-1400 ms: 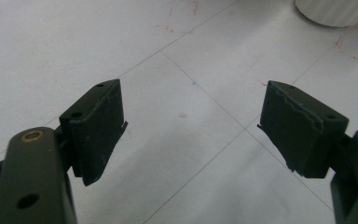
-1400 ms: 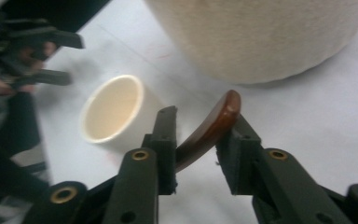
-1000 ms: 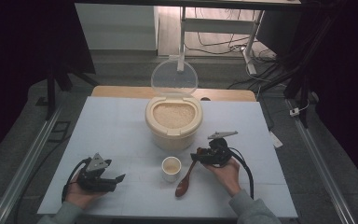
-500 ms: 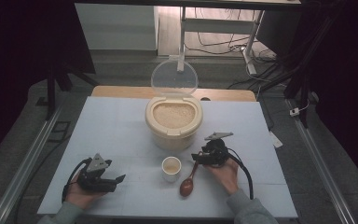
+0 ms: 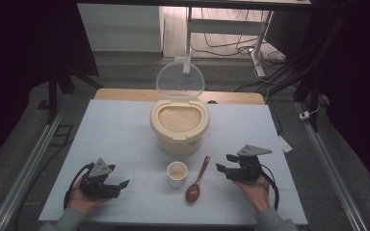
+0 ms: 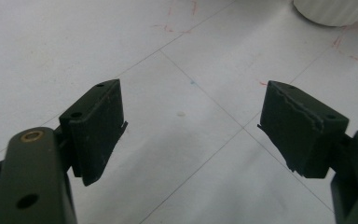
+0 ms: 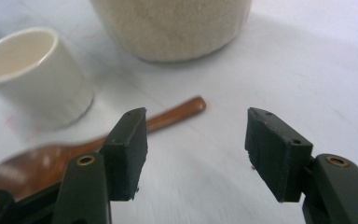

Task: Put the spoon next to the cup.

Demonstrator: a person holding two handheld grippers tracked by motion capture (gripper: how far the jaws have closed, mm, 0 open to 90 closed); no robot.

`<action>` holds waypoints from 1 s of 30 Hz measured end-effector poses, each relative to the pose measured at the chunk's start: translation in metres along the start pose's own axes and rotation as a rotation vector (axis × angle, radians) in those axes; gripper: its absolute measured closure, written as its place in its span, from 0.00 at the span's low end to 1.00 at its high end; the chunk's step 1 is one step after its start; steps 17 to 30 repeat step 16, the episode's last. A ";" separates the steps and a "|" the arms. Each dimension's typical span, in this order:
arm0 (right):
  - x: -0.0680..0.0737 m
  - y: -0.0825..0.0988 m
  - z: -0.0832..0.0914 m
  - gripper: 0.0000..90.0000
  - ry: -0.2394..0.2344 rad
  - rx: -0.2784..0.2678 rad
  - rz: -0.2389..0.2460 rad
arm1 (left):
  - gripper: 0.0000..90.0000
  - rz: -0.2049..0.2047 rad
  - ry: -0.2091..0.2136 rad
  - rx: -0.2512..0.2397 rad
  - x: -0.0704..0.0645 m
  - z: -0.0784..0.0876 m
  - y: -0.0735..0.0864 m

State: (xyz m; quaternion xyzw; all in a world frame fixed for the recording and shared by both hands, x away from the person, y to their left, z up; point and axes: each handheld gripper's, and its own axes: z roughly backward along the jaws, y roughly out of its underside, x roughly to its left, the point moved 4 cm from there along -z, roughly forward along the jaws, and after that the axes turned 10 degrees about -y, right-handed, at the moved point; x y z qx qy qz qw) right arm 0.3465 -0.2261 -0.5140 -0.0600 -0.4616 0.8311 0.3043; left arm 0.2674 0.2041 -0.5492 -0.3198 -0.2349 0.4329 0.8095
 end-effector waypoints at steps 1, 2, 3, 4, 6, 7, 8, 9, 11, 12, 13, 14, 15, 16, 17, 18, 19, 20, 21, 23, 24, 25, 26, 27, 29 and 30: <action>0.001 0.003 0.005 0.44 -0.006 -0.002 0.008 | 0.24 0.000 0.000 0.000 0.000 0.000 0.000; 0.001 0.005 0.008 0.44 -0.012 -0.005 0.014 | 0.24 0.002 -0.001 0.000 0.000 0.000 0.000; 0.002 0.009 0.014 0.44 -0.024 -0.012 0.020 | 0.24 0.002 -0.001 -0.001 0.000 0.000 0.000; 0.002 0.011 0.017 0.44 -0.022 -0.018 0.026 | 0.24 0.004 -0.003 -0.004 0.000 0.000 0.000; 0.003 0.016 0.024 0.44 -0.034 -0.024 0.039 | 0.24 0.005 -0.004 -0.009 0.000 0.001 -0.001; 0.003 0.019 0.028 0.45 -0.038 -0.028 0.047 | 0.24 0.005 -0.004 -0.011 0.000 0.001 -0.001; 0.003 0.021 0.030 0.45 -0.040 -0.028 0.050 | 0.24 0.005 -0.004 -0.013 0.000 0.001 -0.001; 0.003 0.022 0.032 0.45 -0.042 -0.030 0.057 | 0.24 0.007 -0.004 -0.014 0.000 0.001 -0.001; 0.003 0.025 0.035 0.45 -0.032 -0.025 0.069 | 0.24 0.009 -0.005 -0.016 0.001 0.001 -0.002; 0.003 0.026 0.036 0.45 -0.034 -0.033 0.077 | 0.24 0.009 -0.004 -0.018 0.001 0.002 -0.002; 0.003 0.026 0.037 0.45 -0.030 -0.034 0.081 | 0.24 0.009 -0.004 -0.020 0.001 0.002 -0.002; 0.002 0.027 0.038 0.45 -0.032 -0.039 0.082 | 0.24 0.010 -0.004 -0.022 0.001 0.002 -0.002; 0.002 0.027 0.038 0.45 -0.031 -0.044 0.080 | 0.24 0.010 -0.004 -0.023 0.001 0.002 -0.002; 0.001 0.028 0.039 0.45 -0.027 -0.038 0.084 | 0.24 0.012 -0.003 -0.026 0.001 0.003 -0.002; 0.001 0.028 0.039 0.45 -0.027 -0.038 0.084 | 0.24 0.012 -0.003 -0.026 0.001 0.003 -0.002; 0.001 0.028 0.039 0.45 -0.027 -0.038 0.084 | 0.24 0.012 -0.003 -0.026 0.001 0.003 -0.002; 0.001 0.028 0.039 0.45 -0.027 -0.038 0.084 | 0.24 0.012 -0.003 -0.026 0.001 0.003 -0.002; 0.001 0.028 0.039 0.45 -0.027 -0.038 0.084 | 0.24 0.012 -0.003 -0.026 0.001 0.003 -0.002; 0.001 0.028 0.039 0.45 -0.027 -0.038 0.084 | 0.24 0.012 -0.003 -0.026 0.001 0.003 -0.002; 0.001 0.028 0.039 0.45 -0.027 -0.038 0.084 | 0.24 0.012 -0.003 -0.026 0.001 0.003 -0.002; 0.001 0.028 0.039 0.45 -0.027 -0.038 0.084 | 0.24 0.012 -0.003 -0.026 0.001 0.003 -0.002; 0.001 0.028 0.039 0.45 -0.027 -0.038 0.084 | 0.24 0.012 -0.003 -0.026 0.001 0.003 -0.002; 0.001 0.028 0.039 0.45 -0.027 -0.038 0.084 | 0.24 0.012 -0.003 -0.026 0.001 0.003 -0.002; 0.001 0.028 0.039 0.45 -0.027 -0.038 0.084 | 0.24 0.012 -0.003 -0.026 0.001 0.003 -0.002; 0.001 0.028 0.039 0.45 -0.027 -0.038 0.084 | 0.24 0.012 -0.003 -0.026 0.001 0.003 -0.002; 0.001 0.028 0.039 0.45 -0.027 -0.038 0.084 | 0.24 0.012 -0.003 -0.026 0.001 0.003 -0.002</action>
